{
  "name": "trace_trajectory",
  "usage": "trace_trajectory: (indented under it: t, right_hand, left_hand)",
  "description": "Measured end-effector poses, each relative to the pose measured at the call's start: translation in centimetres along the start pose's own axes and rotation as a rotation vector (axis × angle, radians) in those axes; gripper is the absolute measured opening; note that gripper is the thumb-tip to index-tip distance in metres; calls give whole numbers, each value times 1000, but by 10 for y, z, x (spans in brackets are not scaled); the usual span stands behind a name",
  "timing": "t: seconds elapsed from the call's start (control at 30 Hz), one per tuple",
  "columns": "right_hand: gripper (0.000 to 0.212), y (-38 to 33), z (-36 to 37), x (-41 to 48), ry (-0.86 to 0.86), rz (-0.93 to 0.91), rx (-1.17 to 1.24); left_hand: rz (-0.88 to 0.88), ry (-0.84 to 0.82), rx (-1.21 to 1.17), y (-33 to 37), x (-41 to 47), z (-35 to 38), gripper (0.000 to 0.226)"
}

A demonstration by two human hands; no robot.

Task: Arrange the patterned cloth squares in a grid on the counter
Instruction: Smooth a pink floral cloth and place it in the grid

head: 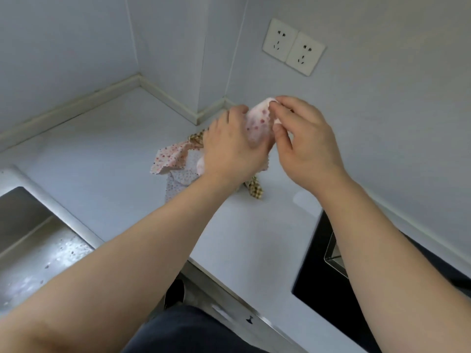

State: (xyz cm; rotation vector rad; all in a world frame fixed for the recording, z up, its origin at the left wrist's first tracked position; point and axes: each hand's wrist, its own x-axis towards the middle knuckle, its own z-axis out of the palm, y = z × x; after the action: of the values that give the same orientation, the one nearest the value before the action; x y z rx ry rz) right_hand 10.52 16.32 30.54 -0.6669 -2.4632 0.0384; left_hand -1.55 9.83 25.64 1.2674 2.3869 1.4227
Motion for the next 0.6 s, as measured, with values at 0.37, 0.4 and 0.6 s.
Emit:
trace_trajectory:
  t: [0.37, 0.4, 0.6]
  right_hand:
    - [20, 15, -92, -109, 160, 10, 101]
    - [22, 19, -99, -117, 166, 48, 127]
    - [24, 38, -123, -157, 74, 293, 227]
  left_hand:
    - [153, -102, 20, 67, -96, 10, 40]
    - [155, -101, 29, 70, -102, 9, 40]
    - [142, -268, 94, 68, -125, -6, 28]
